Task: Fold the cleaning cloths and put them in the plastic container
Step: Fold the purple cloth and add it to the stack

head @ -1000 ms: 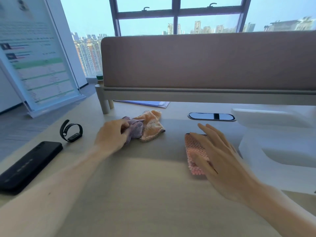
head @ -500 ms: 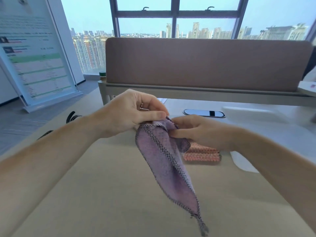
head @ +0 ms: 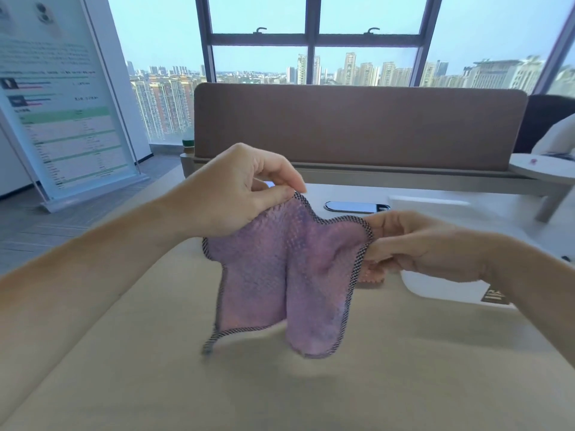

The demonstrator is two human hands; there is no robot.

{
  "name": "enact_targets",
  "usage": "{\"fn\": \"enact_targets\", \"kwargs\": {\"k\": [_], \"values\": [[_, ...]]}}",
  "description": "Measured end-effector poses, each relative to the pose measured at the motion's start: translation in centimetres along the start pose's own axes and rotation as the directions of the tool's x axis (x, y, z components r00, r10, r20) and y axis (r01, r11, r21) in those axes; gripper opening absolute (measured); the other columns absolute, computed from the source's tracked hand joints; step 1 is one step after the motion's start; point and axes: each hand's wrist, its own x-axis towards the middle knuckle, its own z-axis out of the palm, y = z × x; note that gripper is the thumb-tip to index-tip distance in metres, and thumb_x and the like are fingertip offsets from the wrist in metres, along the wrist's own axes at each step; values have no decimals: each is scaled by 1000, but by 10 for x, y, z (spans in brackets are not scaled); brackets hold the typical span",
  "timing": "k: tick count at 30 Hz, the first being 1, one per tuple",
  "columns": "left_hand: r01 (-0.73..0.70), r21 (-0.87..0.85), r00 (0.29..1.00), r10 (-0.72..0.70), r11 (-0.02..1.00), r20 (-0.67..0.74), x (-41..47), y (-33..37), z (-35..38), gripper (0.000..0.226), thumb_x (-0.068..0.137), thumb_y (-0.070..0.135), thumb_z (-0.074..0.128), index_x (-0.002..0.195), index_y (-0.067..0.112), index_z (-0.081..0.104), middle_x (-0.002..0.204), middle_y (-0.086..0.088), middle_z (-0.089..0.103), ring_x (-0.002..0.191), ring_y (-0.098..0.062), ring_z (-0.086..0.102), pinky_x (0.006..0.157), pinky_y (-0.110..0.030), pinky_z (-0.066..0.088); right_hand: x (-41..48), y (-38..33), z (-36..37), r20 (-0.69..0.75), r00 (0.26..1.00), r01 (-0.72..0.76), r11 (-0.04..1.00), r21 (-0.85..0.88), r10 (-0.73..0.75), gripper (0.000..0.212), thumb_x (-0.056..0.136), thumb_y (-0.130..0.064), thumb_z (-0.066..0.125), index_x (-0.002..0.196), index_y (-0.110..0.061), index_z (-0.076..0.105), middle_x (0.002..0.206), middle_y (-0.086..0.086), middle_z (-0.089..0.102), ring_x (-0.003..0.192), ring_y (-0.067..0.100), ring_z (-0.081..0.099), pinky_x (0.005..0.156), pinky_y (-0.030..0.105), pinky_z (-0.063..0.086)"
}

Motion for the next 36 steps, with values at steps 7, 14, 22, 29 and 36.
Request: {"fn": "enact_targets", "kwargs": {"k": [7, 14, 22, 29, 36], "values": [[-55, 86, 998, 56, 995, -15, 0, 16, 4, 13, 98, 24, 65, 99, 33, 75, 75, 32, 64, 41, -2, 50, 51, -5, 37, 11, -12, 22, -194, 979, -10, 930, -367, -66, 21, 86, -29, 81, 102, -15, 77, 101, 7, 80, 91, 25, 75, 84, 34, 56], [63, 163, 965, -102, 985, 242, -19, -12, -12, 34, 74, 41, 89, 104, 37, 74, 96, 12, 72, 62, -2, 60, 66, -14, 48, 5, -9, 4, -383, 864, 60, 823, -566, -326, 15, 93, -10, 70, 80, -15, 74, 77, 13, 74, 67, 15, 59, 71, 40, 50], [200, 45, 970, -205, 979, 132, -28, -28, -49, 27, 73, 51, 71, 83, 28, 79, 78, -3, 76, 70, -32, 64, 68, -34, 51, -6, -34, -10, -332, 850, 24, 660, -751, -409, 13, 95, -18, 70, 83, -21, 74, 78, -4, 73, 71, 12, 65, 72, 20, 50], [151, -279, 904, -18, 948, 427, -23, 42, -30, 21, 90, 28, 75, 102, 11, 79, 99, -14, 80, 92, -34, 77, 86, -48, 59, 33, -67, -6, -475, 662, -161, 508, -846, -580, 12, 89, -22, 69, 86, -24, 80, 68, -12, 61, 65, -2, 51, 59, 11, 37], [171, -424, 884, 52, 889, 465, -12, 75, 53, 20, 103, 10, 56, 105, -7, 66, 100, -14, 77, 94, -26, 77, 93, -48, 60, 61, -81, 30, -286, 810, 258, 750, -610, -511, 16, 95, -6, 65, 98, -10, 80, 98, 3, 80, 88, 1, 71, 83, 18, 56]]}}
